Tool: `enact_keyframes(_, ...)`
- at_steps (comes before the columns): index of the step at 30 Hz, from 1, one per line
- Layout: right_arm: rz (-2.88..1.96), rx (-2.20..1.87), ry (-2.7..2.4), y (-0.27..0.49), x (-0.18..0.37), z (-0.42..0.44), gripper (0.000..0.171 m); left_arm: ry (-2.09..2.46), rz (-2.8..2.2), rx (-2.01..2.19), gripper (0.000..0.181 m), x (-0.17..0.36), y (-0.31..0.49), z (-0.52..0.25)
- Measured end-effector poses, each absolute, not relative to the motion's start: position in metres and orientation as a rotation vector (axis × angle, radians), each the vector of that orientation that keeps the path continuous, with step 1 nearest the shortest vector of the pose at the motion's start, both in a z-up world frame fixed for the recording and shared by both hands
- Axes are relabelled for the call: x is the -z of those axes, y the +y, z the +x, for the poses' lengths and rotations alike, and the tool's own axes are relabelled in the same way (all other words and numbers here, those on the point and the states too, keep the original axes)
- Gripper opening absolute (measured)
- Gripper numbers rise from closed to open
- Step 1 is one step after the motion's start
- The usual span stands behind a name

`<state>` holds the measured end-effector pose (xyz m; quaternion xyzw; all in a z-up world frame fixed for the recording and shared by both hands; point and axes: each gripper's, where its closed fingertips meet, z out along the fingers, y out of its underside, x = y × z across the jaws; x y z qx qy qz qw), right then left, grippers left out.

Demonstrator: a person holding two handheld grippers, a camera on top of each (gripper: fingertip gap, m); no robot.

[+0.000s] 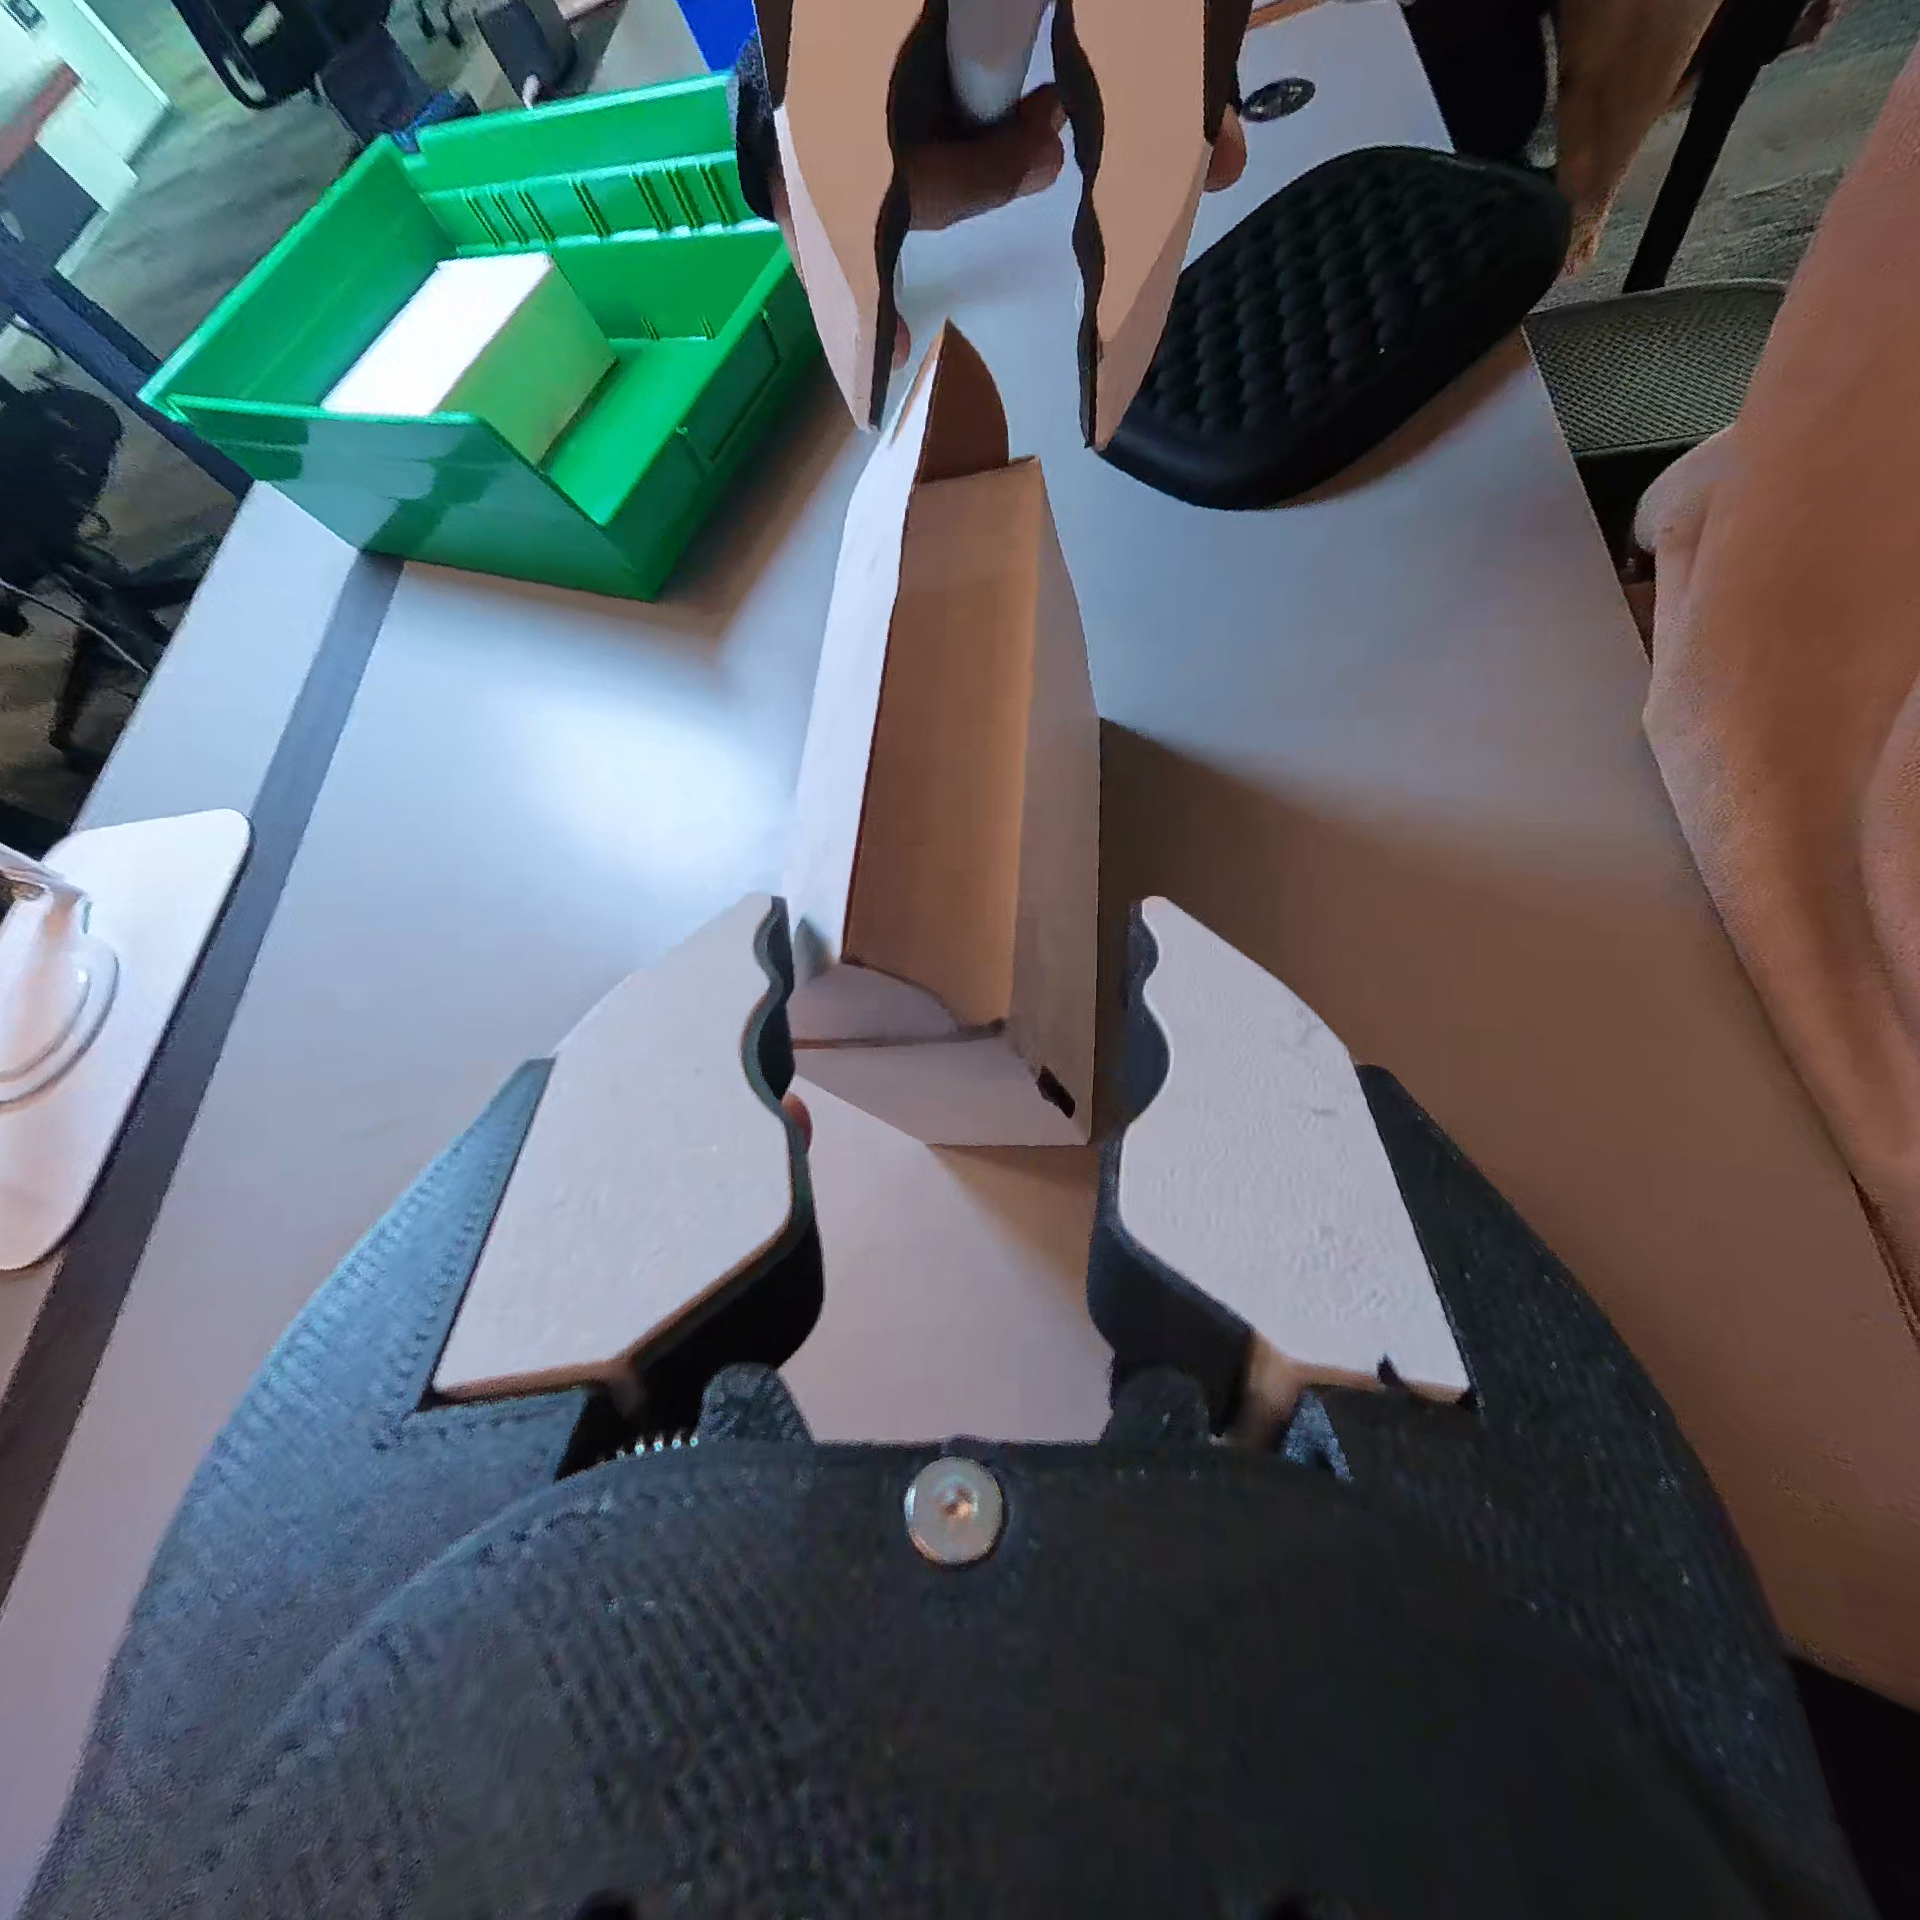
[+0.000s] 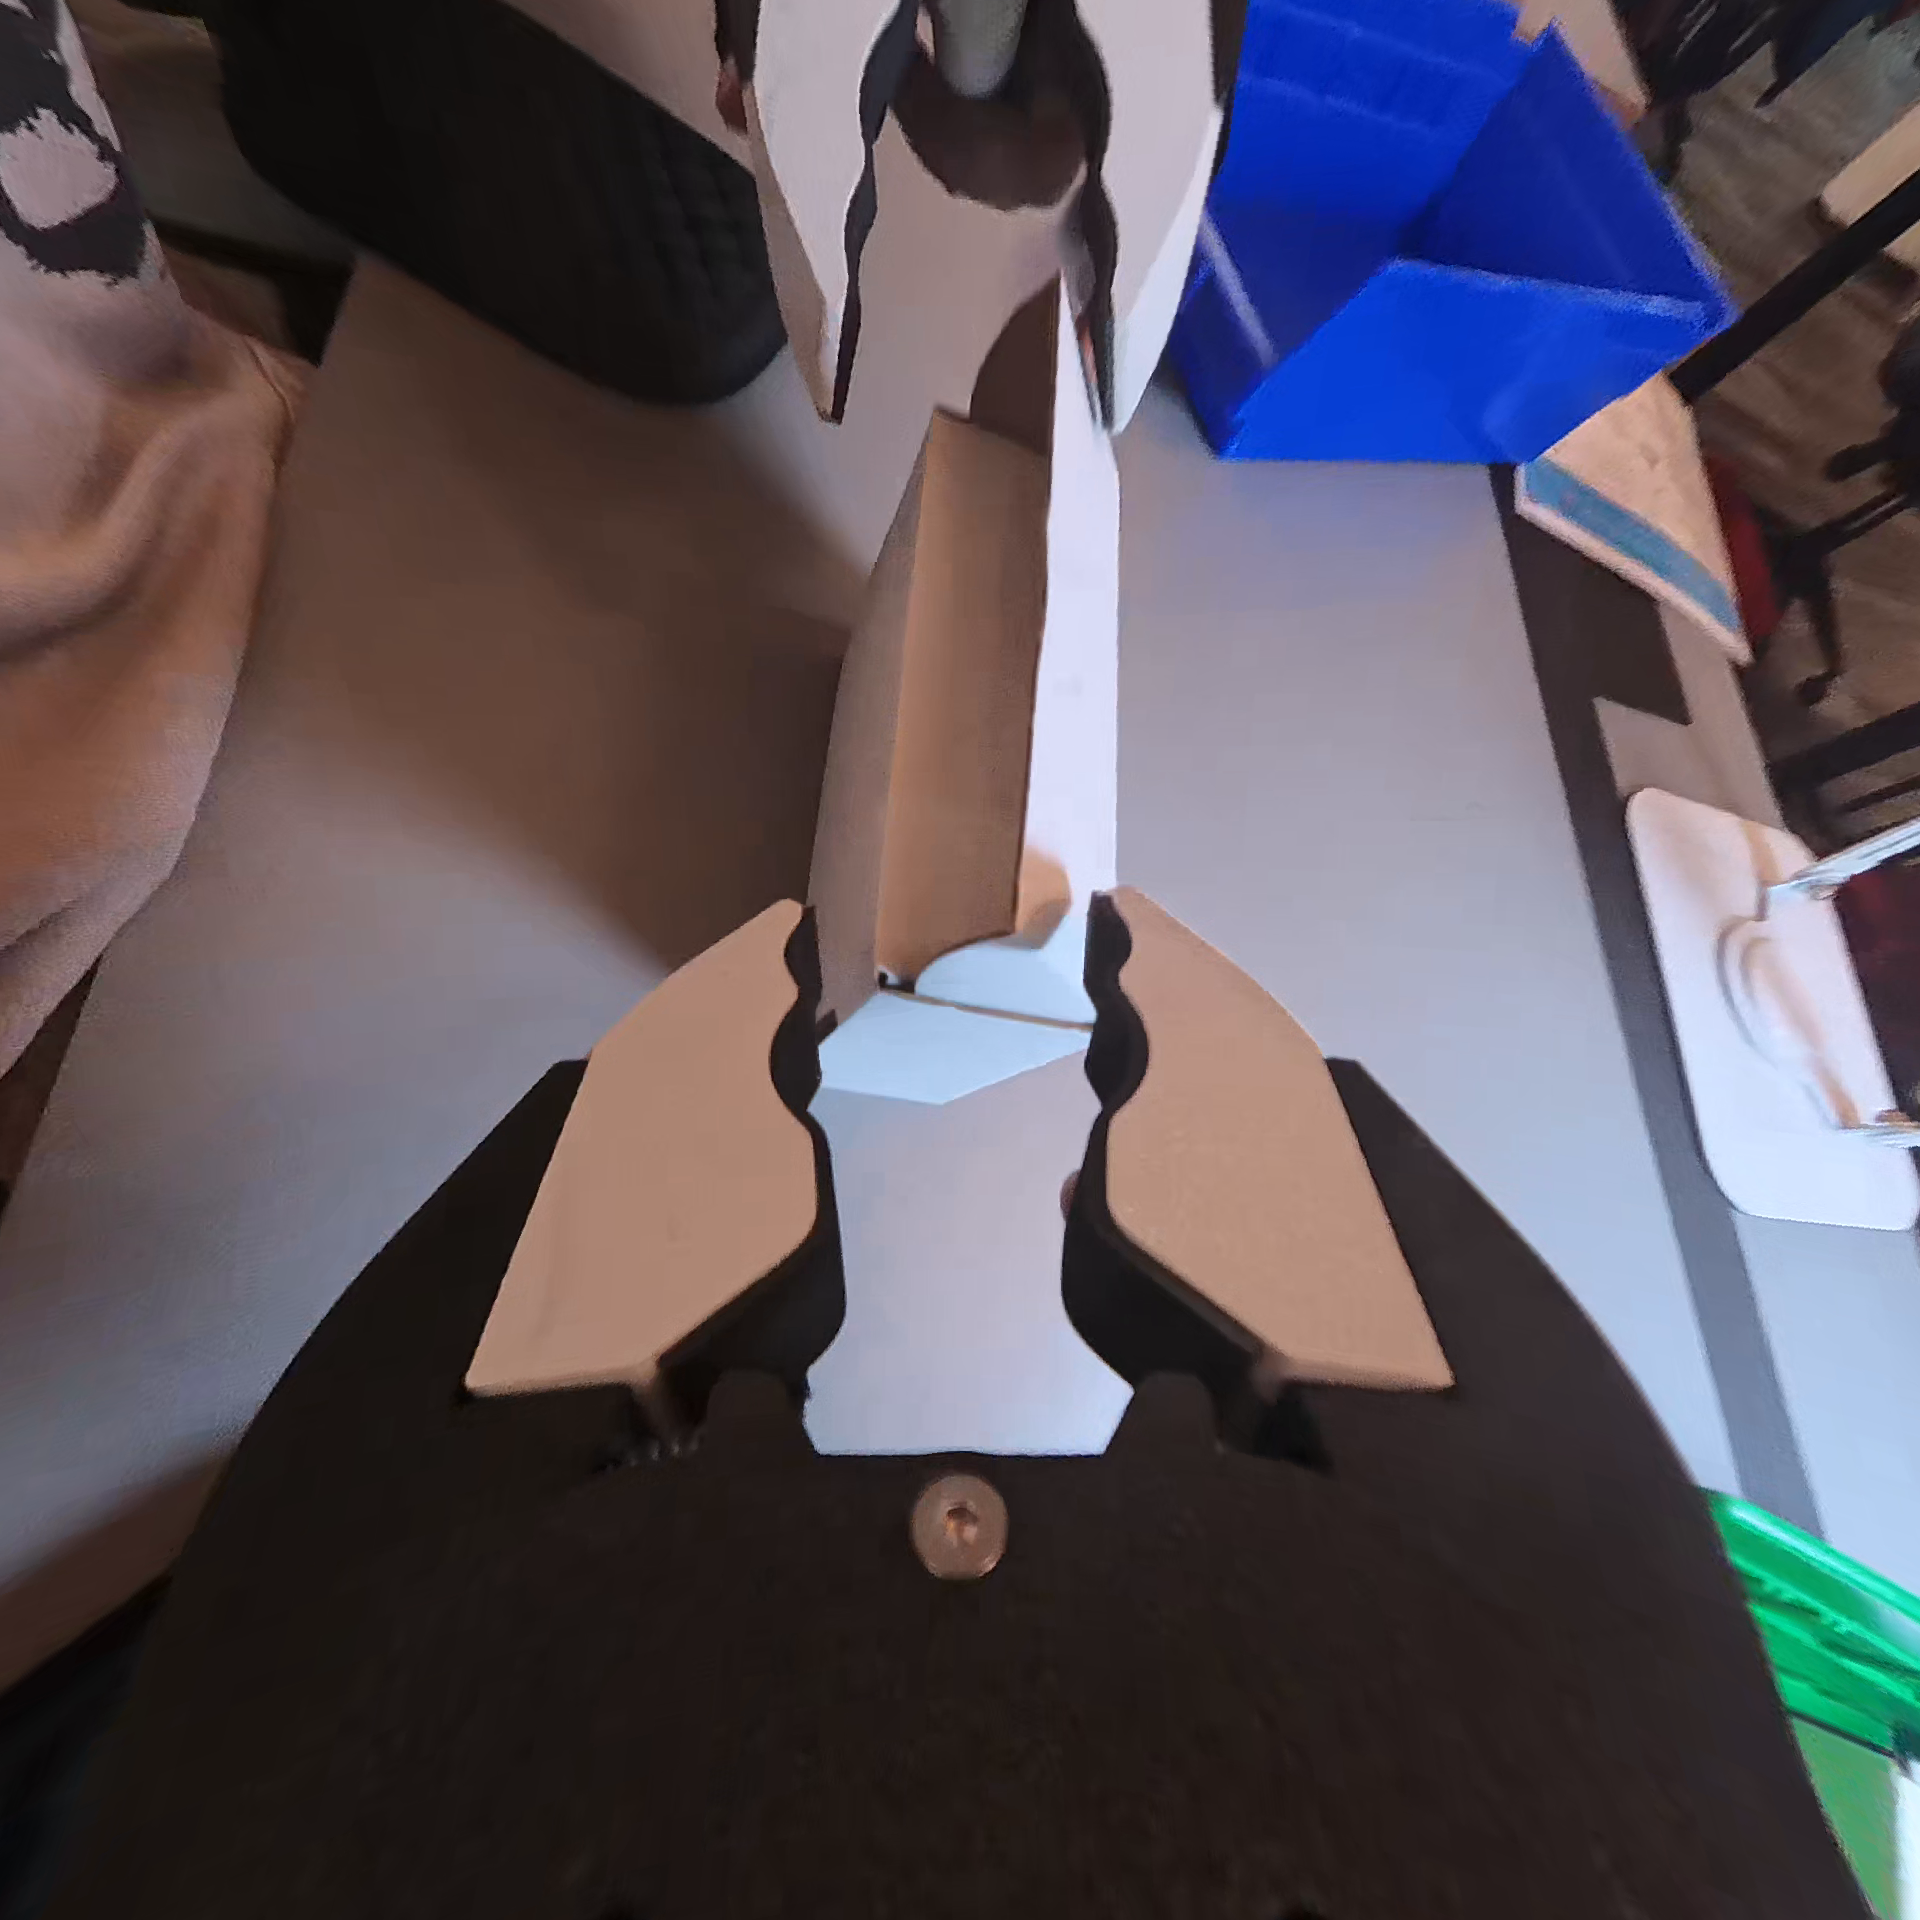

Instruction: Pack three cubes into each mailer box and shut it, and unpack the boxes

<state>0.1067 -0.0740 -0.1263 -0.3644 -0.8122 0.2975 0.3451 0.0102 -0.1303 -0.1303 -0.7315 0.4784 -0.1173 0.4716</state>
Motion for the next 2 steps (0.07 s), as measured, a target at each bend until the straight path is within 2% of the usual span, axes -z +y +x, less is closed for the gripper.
enact_keyframes(1, -0.926, -0.772, -2.082, -0.0769, 0.1214, 0.1063, 0.049, 1.177, -1.768, 0.259, 0.058, 0.1284, -0.1318, 0.0115)
enact_keyframes(2, -0.915, -0.769, -2.07, -0.0797, 0.1189, 0.1069, 0.048, 1.184, -1.749, 0.217, 0.056, 0.1275, -0.1327, 0.012)
